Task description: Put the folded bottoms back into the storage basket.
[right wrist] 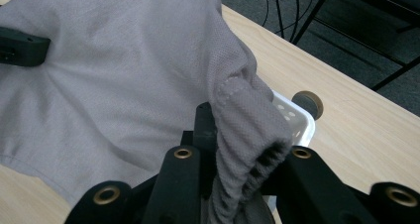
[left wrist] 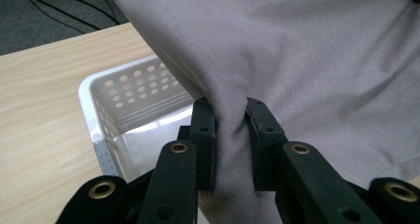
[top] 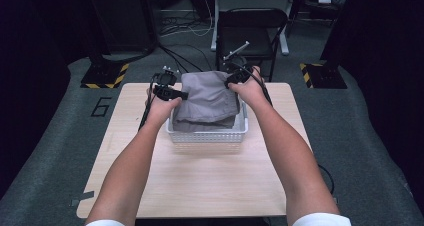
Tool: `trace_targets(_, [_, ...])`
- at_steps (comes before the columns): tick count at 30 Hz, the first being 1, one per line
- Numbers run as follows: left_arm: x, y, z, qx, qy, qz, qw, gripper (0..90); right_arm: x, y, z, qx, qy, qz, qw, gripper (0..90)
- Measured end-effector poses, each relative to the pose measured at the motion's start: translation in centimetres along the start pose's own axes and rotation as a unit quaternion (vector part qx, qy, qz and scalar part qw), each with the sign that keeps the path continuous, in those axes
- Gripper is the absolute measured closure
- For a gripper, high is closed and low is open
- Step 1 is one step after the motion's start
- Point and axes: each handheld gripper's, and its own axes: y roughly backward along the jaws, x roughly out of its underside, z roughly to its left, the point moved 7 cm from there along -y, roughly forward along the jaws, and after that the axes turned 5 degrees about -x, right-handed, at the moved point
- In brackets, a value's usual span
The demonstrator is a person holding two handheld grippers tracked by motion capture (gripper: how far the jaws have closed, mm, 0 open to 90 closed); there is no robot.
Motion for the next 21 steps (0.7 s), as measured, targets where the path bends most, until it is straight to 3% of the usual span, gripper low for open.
trace_targets(4, [0.2,-0.6,0.1,-0.005,-0.001,0.007,1.0000,76.3,0.0,-0.5,0.0,0.005,-0.002,-0.001,1.0000,76.7])
trace_targets(5, [0.2,-0.8,0.3,-0.009,0.001,0.006,0.9999,76.3,0.1,-0.9,0.1,0.004,-0.014,-0.009,0.9999,76.7])
trace_targets(9, [0.4,-1.2,0.3,-0.013,0.003,0.006,0.9999,76.3,0.6,-1.5,0.1,0.007,-0.012,-0.009,0.9999,76.7])
trace_targets(17, [1.2,-2.5,0.0,-0.017,-0.007,-0.002,0.9998,76.2,1.8,-2.7,-0.5,0.018,-0.023,-0.007,0.9996,76.5])
trace_targets(21, [1.7,-2.9,-0.2,-0.013,0.002,-0.003,0.9999,76.2,2.4,-3.3,-0.7,0.019,-0.024,-0.003,0.9995,76.5])
